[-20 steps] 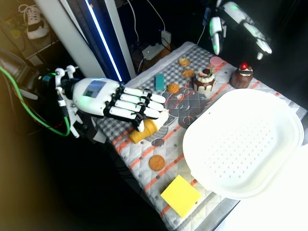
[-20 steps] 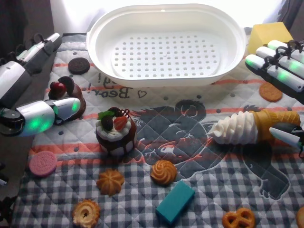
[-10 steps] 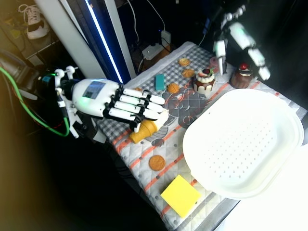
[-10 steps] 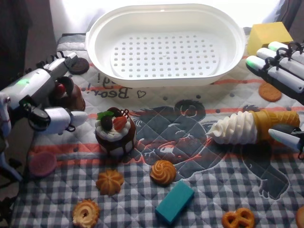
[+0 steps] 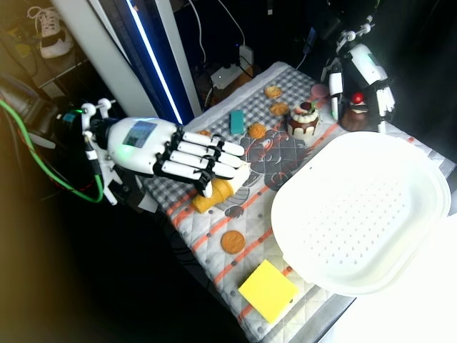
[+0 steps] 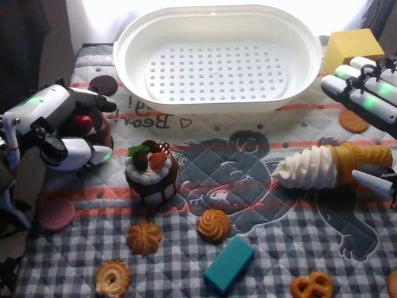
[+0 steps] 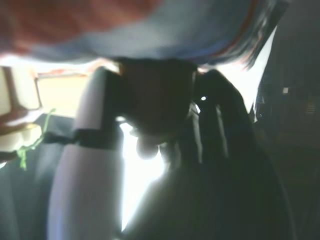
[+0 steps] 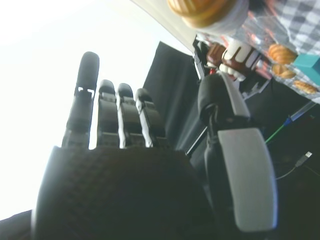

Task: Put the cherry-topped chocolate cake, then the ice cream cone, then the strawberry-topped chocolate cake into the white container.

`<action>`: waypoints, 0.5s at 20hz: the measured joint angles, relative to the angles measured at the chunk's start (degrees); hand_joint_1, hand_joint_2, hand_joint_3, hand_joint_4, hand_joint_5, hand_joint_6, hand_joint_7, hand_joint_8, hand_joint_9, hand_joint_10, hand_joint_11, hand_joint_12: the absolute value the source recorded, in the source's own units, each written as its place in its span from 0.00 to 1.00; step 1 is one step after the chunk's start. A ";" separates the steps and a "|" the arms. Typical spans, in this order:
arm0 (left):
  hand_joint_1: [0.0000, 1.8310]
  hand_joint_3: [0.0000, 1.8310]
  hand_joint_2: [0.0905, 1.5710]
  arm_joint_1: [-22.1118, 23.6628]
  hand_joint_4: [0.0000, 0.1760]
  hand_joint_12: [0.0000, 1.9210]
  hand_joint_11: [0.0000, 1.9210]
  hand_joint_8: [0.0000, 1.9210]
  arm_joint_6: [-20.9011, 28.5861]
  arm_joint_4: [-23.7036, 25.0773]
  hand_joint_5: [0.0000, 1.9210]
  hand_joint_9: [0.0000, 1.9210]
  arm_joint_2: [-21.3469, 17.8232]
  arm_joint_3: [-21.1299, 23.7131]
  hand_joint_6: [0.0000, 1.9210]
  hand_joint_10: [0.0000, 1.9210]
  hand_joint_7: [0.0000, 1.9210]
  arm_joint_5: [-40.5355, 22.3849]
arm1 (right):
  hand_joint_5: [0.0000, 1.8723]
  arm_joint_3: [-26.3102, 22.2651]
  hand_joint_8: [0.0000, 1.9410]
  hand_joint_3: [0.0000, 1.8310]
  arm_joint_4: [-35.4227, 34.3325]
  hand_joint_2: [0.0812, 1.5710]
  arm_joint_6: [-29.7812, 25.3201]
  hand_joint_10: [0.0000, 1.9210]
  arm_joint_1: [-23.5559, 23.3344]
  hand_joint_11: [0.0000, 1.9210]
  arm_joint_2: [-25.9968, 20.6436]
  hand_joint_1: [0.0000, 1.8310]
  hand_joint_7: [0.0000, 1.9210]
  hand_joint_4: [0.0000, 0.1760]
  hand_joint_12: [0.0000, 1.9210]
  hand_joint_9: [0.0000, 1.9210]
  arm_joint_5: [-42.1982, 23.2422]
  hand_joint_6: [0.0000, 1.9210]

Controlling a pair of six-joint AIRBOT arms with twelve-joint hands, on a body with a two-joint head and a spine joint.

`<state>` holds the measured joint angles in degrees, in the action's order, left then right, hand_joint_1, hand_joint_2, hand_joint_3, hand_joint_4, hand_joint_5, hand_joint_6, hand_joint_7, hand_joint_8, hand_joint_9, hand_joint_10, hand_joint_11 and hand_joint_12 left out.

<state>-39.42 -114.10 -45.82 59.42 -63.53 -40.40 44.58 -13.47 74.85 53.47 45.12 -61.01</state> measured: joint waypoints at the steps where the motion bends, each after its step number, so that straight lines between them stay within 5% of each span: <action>1: 0.80 0.00 0.78 0.13 0.00 0.99 0.28 0.79 -0.02 0.35 0.29 0.37 -0.07 0.17 0.40 0.83 0.27 -0.24 | 0.00 0.00 0.00 0.00 -0.02 0.84 0.00 0.00 0.04 0.00 0.00 0.29 0.00 0.00 0.45 0.00 -0.02 0.00; 2: 0.74 0.00 0.80 0.61 0.00 1.00 0.34 0.86 -0.09 1.29 0.31 0.38 -0.70 1.11 0.60 0.88 0.29 -0.09 | 0.00 0.11 0.00 0.00 0.09 0.84 -0.04 0.00 0.04 0.00 0.00 0.29 0.00 0.00 0.47 0.00 0.00 0.00; 4: 0.72 0.00 0.81 1.18 0.00 1.00 0.34 0.87 -0.02 3.39 0.32 0.37 -1.29 2.60 0.66 0.89 0.28 0.11 | 0.00 0.11 0.00 0.00 -0.04 0.84 -0.04 0.00 0.04 0.00 0.00 0.26 0.00 0.00 0.52 0.00 0.00 0.00; 6: 0.65 0.00 0.81 1.46 0.00 1.00 0.40 0.90 0.13 6.38 0.34 0.34 -3.10 4.72 0.66 0.99 0.34 -0.46 | 0.00 0.11 0.00 0.00 0.13 0.83 -0.09 0.00 0.04 0.00 0.00 0.27 0.00 0.00 0.43 0.00 0.00 0.00; 7: 0.63 0.00 0.82 1.46 0.00 1.00 0.36 0.89 0.13 6.93 0.34 0.30 -4.09 5.62 0.70 0.97 0.33 -1.14 | 0.00 0.11 0.00 0.00 -0.02 0.83 -0.13 0.00 0.04 0.00 0.00 0.28 0.00 0.00 0.52 0.00 0.00 0.00; 8: 0.62 0.00 0.82 1.46 0.00 1.00 0.33 0.85 0.11 7.69 0.35 0.27 -5.09 6.51 0.72 0.92 0.32 -2.03 | 0.00 0.11 0.00 0.00 -0.09 0.84 -0.15 0.00 0.04 0.00 0.00 0.26 0.00 0.00 0.59 0.00 -0.02 0.00; 10: 0.60 0.00 0.79 1.49 0.00 1.00 0.31 0.66 0.04 9.62 0.36 0.22 -7.19 8.79 0.73 0.93 0.14 -4.46 | 0.00 0.11 0.00 0.00 0.17 0.83 -0.24 0.00 0.07 0.00 0.00 0.26 0.00 0.00 0.61 0.00 -0.02 0.00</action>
<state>-37.93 -114.06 -36.21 52.23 -54.74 -44.86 44.69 -13.30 74.61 53.54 45.12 -61.04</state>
